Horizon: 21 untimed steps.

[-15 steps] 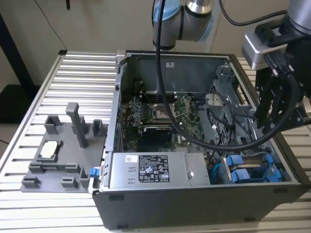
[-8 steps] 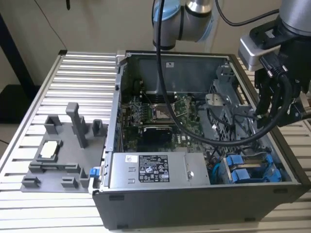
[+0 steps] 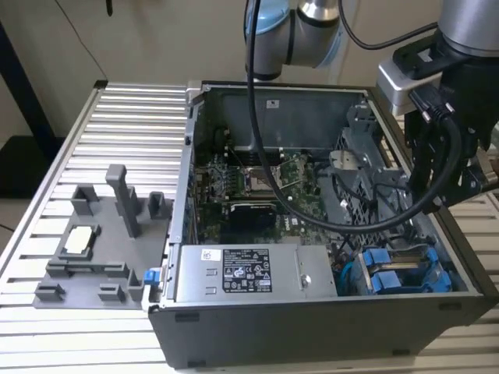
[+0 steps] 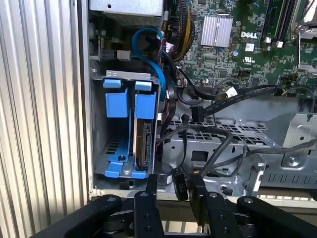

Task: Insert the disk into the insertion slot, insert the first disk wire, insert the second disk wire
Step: 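Insert the first disk wire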

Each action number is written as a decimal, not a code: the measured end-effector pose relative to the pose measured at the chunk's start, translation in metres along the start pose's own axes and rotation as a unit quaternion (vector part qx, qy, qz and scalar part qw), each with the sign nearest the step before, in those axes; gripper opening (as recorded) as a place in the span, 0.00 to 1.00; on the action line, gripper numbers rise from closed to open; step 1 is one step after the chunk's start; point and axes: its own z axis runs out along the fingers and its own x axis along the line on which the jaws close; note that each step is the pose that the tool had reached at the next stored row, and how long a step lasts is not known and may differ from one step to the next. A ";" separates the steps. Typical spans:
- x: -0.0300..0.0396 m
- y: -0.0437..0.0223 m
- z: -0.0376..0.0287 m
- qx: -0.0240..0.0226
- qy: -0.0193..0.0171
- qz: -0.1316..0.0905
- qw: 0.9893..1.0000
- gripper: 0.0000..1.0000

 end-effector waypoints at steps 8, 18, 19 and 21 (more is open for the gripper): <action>-0.0014 0.0024 -0.0006 -0.001 0.012 -0.003 1.000 0.40; -0.0025 0.0046 -0.0008 0.000 0.012 -0.003 1.000 0.31; -0.0025 0.0046 -0.0008 -0.001 0.012 -0.003 1.000 0.31; -0.0025 0.0046 -0.0008 -0.001 0.012 -0.003 1.000 0.31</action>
